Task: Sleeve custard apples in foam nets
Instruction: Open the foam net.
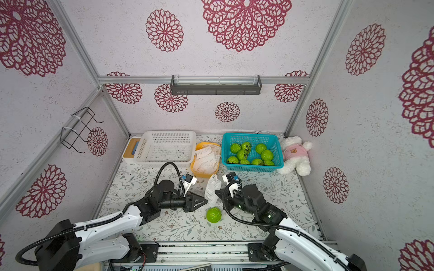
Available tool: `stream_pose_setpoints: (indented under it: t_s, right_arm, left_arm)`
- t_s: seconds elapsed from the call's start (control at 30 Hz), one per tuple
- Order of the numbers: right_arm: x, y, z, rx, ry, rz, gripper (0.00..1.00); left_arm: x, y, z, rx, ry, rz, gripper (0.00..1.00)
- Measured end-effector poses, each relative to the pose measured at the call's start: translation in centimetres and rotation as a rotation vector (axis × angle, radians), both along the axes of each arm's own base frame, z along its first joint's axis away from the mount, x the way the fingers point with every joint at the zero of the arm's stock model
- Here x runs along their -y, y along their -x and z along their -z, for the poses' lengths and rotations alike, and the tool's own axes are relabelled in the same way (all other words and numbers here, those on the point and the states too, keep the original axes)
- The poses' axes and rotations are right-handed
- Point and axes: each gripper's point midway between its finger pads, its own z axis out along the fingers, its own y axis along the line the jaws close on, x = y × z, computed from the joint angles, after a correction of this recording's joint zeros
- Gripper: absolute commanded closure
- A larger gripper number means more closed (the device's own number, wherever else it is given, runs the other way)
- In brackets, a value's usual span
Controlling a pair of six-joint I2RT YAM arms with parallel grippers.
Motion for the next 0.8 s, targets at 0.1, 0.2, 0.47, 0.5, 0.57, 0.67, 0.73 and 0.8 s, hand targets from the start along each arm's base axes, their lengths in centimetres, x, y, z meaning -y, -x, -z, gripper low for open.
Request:
stream_pose_setpoints:
  t_s: [0.1, 0.2, 0.47, 0.5, 0.57, 0.67, 0.73, 0.8]
  right_arm:
    - [0.6, -0.2, 0.6, -0.012, 0.033, 0.027, 1.0]
    - [1.2, -0.2, 1.1, -0.025, 0.063, 0.051, 1.0]
    - [2.4, -0.7, 2.5, -0.048, 0.131, 0.116, 0.99]
    - [2.4, -0.7, 2.8, -0.053, 0.139, 0.119, 0.98]
    - [2.2, -0.8, 3.4, -0.066, 0.154, 0.124, 0.96]
    - [1.9, -0.6, 4.3, -0.081, 0.188, 0.119, 0.96]
    - [1.7, -0.4, 4.7, -0.088, 0.201, 0.113, 0.96]
    - [1.6, -0.3, 4.7, -0.097, 0.195, 0.12, 0.96]
  left_arm:
    - [-1.2, -0.3, 1.2, -0.001, -0.051, -0.058, 0.27]
    - [-2.5, -0.6, 0.9, 0.036, -0.078, -0.118, 0.22]
    - [-4.4, -1.4, 1.0, 0.077, -0.141, -0.21, 0.23]
    - [-4.4, -1.4, 1.6, 0.07, -0.163, -0.211, 0.23]
    - [-4.3, -1.2, 2.8, 0.057, -0.211, -0.208, 0.23]
    - [-3.6, -0.5, 4.6, 0.041, -0.275, -0.178, 0.24]
    - [-3.0, 0.0, 5.4, 0.038, -0.306, -0.156, 0.24]
    - [-2.3, 0.2, 5.7, 0.049, -0.331, -0.142, 0.25]
